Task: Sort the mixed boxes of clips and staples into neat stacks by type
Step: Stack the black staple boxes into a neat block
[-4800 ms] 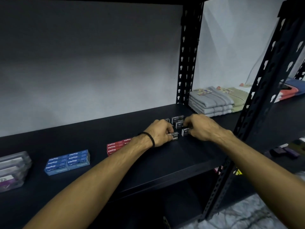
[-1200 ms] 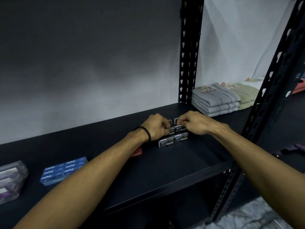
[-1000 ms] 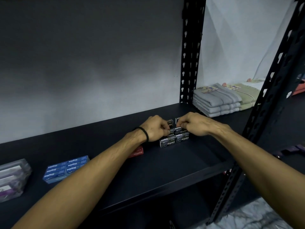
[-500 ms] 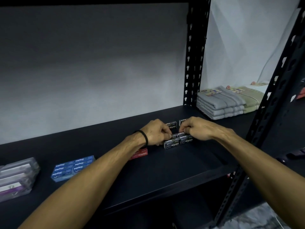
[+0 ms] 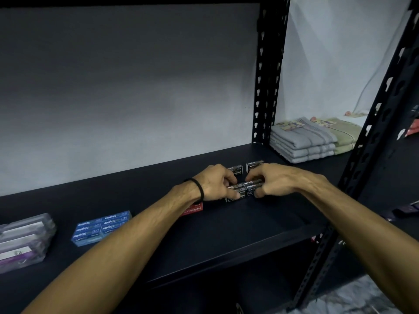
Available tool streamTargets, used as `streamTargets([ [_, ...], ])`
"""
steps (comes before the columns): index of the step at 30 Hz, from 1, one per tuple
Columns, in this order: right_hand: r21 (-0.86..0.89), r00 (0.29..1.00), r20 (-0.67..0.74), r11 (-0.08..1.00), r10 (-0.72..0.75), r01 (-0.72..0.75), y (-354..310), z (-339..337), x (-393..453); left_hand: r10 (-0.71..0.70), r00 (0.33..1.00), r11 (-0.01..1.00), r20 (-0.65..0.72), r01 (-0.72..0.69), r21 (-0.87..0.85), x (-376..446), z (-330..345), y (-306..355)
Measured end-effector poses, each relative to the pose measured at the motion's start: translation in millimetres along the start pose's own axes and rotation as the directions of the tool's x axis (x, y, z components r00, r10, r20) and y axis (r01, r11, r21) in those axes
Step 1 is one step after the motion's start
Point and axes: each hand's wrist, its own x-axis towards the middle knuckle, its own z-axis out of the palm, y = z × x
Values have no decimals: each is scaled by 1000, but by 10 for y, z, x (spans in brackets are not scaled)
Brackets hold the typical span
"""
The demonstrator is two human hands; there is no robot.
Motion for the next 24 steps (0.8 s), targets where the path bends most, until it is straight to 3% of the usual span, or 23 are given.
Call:
streamTargets([
  [24,-36,995,-63,997,-72,70,-76,76,46,-13,999,999,-53,14,31,-32,58,-12],
])
